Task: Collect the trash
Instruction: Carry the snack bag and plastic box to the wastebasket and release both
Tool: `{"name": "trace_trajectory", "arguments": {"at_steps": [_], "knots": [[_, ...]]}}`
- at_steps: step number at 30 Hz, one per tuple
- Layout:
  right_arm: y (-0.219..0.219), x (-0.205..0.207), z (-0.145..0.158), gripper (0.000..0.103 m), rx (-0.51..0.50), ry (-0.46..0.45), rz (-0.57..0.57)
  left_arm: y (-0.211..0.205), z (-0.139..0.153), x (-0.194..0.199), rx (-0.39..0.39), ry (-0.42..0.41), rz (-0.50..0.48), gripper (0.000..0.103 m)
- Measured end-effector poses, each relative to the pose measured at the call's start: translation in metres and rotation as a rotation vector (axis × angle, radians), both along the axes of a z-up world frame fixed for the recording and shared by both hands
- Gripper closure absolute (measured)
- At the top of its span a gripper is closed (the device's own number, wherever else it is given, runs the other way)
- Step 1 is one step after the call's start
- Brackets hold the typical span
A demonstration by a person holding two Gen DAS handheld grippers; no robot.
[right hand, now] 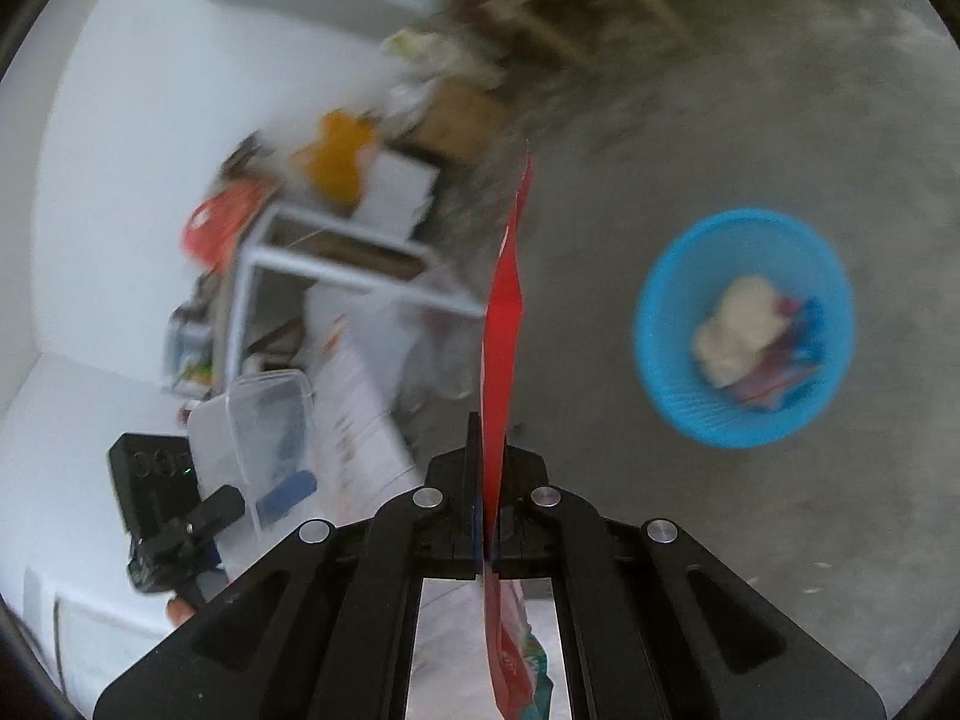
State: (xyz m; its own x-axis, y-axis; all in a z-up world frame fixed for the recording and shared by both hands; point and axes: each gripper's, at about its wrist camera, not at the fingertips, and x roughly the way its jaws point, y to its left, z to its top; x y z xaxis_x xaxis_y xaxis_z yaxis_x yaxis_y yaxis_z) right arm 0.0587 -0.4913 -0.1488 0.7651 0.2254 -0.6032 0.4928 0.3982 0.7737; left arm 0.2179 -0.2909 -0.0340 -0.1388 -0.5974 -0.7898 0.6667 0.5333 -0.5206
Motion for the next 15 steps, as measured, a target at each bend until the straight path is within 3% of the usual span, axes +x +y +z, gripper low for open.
{"name": "trace_trajectory", "arguments": {"at_steps": [7, 12, 14, 15], "knots": [[-0.039, 0.010, -0.058, 0.103, 0.015, 0.125, -0.094, -0.092, -0.077, 0.000, 0.171, 0.028, 0.028, 0.011], [-0.079, 0.009, -0.099, 0.096, 0.053, 0.157, -0.127, -0.128, -0.118, 0.009, 0.229, 0.070, 0.039, 0.008], [-0.092, 0.014, -0.120, 0.077, 0.079, 0.159, -0.141, -0.140, -0.131, 0.013, 0.239, 0.062, 0.052, 0.007], [-0.096, 0.015, -0.130, 0.061, 0.083, 0.170, -0.157, -0.145, -0.135, 0.012, 0.247, 0.059, 0.052, 0.007]]}}
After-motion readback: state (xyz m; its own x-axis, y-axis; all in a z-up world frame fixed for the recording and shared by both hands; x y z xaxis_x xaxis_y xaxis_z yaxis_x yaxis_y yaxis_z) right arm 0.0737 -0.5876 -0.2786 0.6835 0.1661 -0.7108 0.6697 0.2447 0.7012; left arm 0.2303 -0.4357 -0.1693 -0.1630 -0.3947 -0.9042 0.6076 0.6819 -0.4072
